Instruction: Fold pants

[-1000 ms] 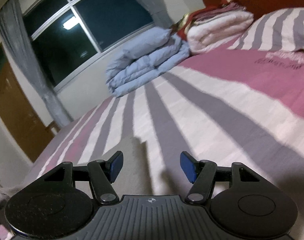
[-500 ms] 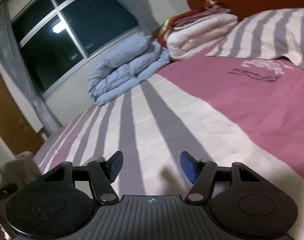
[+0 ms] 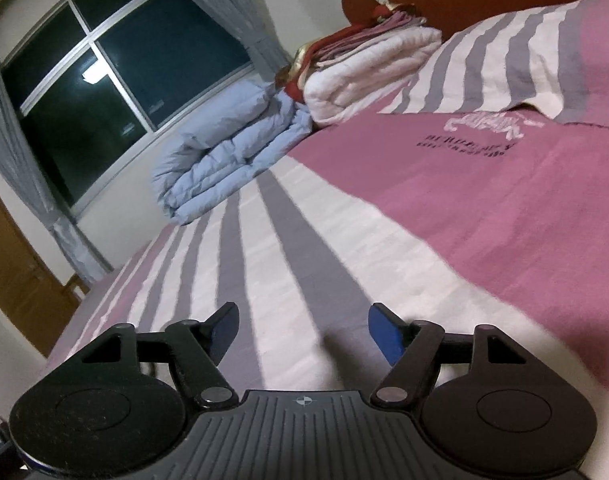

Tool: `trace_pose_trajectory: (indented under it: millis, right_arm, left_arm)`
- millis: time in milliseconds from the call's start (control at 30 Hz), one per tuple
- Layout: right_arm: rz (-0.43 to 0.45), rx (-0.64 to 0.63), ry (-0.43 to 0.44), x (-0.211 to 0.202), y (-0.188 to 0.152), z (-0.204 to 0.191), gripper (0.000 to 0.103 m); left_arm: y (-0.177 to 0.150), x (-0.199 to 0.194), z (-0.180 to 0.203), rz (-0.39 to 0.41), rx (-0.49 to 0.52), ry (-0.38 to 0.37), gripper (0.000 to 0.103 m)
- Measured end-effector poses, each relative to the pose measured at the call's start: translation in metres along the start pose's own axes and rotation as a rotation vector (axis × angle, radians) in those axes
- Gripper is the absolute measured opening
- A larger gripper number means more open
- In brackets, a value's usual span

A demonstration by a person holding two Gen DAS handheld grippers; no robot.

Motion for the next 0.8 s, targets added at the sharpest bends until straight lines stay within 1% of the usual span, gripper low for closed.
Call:
trace_pose_trajectory:
  millis: [67,133,167,267,367,467,533,567,633,700,800]
  right_arm:
    - [-0.011,-0.007,0.022,0.0,-0.008,-0.011,0.072]
    - [-0.034,-0.017,0.054,0.001,-0.019,-0.025,0.072]
    - [-0.048,-0.027,0.072,0.003,-0.027,-0.034,0.072]
    - [-0.083,-0.052,0.117,0.008,-0.049,-0.059,0.072]
    - [-0.124,-0.077,0.147,0.017,-0.073,-0.082,0.072]
    - [-0.168,-0.097,0.182,0.027,-0.098,-0.105,0.072]
    - [-0.209,-0.1,0.203,0.035,-0.114,-0.119,0.072]
    - [-0.229,-0.095,0.209,0.04,-0.121,-0.125,0.072]
    - [-0.271,-0.074,0.21,0.052,-0.136,-0.136,0.072]
    - [-0.312,-0.041,0.201,0.063,-0.148,-0.142,0.072]
    - [-0.315,-0.021,0.173,0.073,-0.161,-0.147,0.072]
  left_arm:
    - [0.002,-0.021,-0.018,0.007,0.008,0.038,0.093]
    - [-0.003,-0.044,-0.042,0.005,0.019,0.094,0.094]
    - [-0.006,-0.059,-0.052,0.0,0.023,0.121,0.094]
    - [-0.018,-0.088,-0.093,-0.027,0.027,0.21,0.094]
    - [-0.032,-0.115,-0.128,-0.045,0.009,0.288,0.095]
    - [-0.043,-0.14,-0.152,-0.024,-0.022,0.352,0.097]
    - [-0.052,-0.152,-0.165,-0.012,-0.051,0.384,0.097]
    - [-0.054,-0.154,-0.173,-0.02,-0.087,0.396,0.097]
    - [-0.054,-0.158,-0.182,0.003,-0.133,0.406,0.097]
    - [-0.051,-0.16,-0.187,0.026,-0.144,0.405,0.097]
    - [-0.052,-0.161,-0.192,0.023,-0.156,0.421,0.097]
Point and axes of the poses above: each gripper's, at about its wrist camera, not at the fingertips, and x roughly the way its jaws point, z to its right, y to its top, the point moved 8 cm from there along x, roughly the way its jaws point, and after that the axes turned 12 degrees about x, right-handed, at the moved point
